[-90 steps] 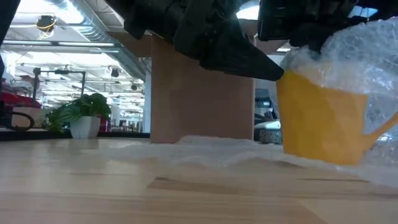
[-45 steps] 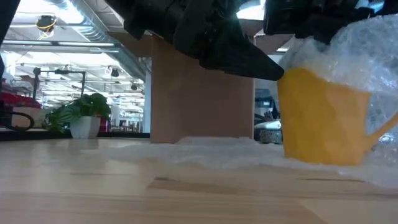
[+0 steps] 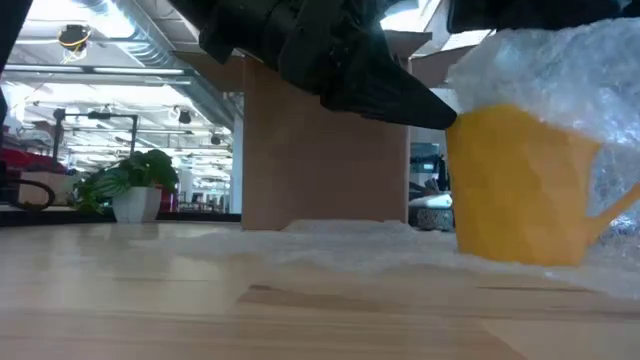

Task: Wrap mug
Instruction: Wrap the yellow mug with the bubble wrap

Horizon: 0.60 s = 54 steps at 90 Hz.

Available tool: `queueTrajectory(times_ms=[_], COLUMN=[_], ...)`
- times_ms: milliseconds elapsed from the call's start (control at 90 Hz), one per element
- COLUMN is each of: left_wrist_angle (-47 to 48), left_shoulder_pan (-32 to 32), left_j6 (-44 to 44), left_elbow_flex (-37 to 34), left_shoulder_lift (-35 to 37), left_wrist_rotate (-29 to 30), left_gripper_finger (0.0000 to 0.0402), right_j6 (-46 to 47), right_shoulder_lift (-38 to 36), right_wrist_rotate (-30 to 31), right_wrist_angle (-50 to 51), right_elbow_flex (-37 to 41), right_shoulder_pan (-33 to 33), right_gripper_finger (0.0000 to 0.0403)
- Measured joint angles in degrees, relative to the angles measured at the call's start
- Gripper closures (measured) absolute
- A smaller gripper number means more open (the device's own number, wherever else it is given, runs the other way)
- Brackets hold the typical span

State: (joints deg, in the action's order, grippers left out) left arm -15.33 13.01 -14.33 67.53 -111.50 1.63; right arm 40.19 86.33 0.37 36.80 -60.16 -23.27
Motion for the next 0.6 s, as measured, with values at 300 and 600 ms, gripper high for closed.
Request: queueTrajectory(times_ms=[300, 600], left_wrist_angle=[0.11, 0.13], left_shoulder_pan=[0.01, 0.01], left_j6=[0.0, 0.0], left_elbow_flex=[0.0, 0.0], left_shoulder_lift=[0.0, 0.0], left_wrist_rotate=[0.0, 0.02], left_gripper_finger=[0.0231, 0.0231], right_j6=[2.95, 4.3], right_shoulder_lift=[-5.4, -7.43], right_wrist_rotate=[3.77, 5.18], right_wrist_angle=[2.95, 4.63], right_elbow_flex=[-0.11, -0.98], right_shoulder_pan=[-2.08, -4.74], right_gripper_finger=[0.0346, 0.0397])
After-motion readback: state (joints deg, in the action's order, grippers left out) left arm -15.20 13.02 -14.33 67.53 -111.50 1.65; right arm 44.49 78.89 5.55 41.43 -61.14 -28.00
